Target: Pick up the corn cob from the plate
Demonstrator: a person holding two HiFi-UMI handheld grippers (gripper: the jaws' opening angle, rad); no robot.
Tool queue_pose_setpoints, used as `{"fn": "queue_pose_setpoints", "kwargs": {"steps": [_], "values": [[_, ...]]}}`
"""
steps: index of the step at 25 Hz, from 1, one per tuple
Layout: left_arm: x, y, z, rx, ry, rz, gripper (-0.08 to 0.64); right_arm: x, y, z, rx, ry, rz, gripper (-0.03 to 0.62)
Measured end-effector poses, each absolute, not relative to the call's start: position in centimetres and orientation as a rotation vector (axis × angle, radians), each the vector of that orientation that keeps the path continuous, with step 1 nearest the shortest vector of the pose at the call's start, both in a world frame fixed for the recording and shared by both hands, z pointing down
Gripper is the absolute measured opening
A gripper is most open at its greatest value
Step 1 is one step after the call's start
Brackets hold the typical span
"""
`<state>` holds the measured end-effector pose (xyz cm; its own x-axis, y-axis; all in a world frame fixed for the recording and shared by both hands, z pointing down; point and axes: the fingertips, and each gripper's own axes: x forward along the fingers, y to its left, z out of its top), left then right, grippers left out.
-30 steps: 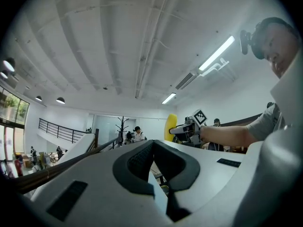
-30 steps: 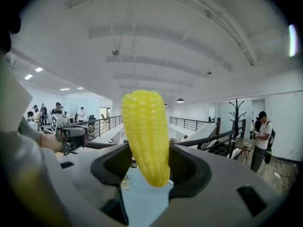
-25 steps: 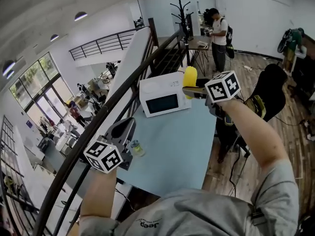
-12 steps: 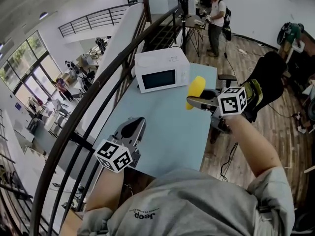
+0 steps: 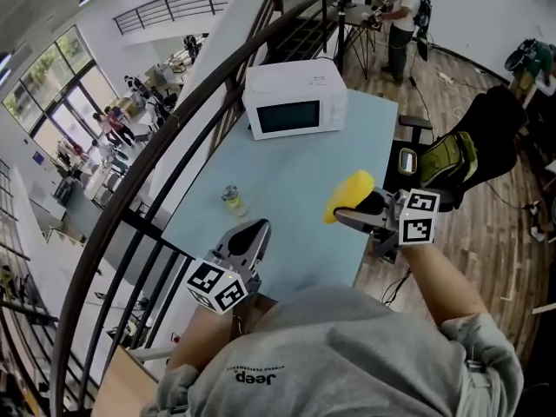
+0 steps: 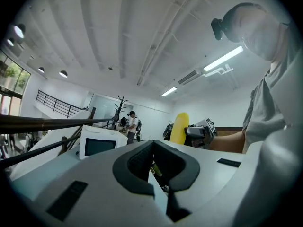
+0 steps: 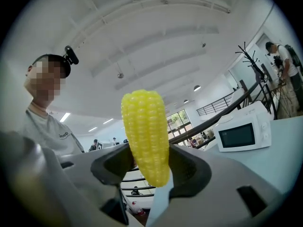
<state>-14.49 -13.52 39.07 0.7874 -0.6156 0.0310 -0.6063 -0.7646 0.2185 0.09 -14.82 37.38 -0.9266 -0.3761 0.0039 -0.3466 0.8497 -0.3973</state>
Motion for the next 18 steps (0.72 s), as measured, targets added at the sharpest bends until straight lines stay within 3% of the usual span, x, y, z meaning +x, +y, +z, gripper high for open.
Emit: {"fn": "queue_pose_setpoints", "kwargs": {"steps": [18], "values": [[-14.3,-14.1,40.9,2.713,-0.974,-0.024,0.018,0.3,-15.0,40.9,-0.578,2.963,-0.641,0.25]]}}
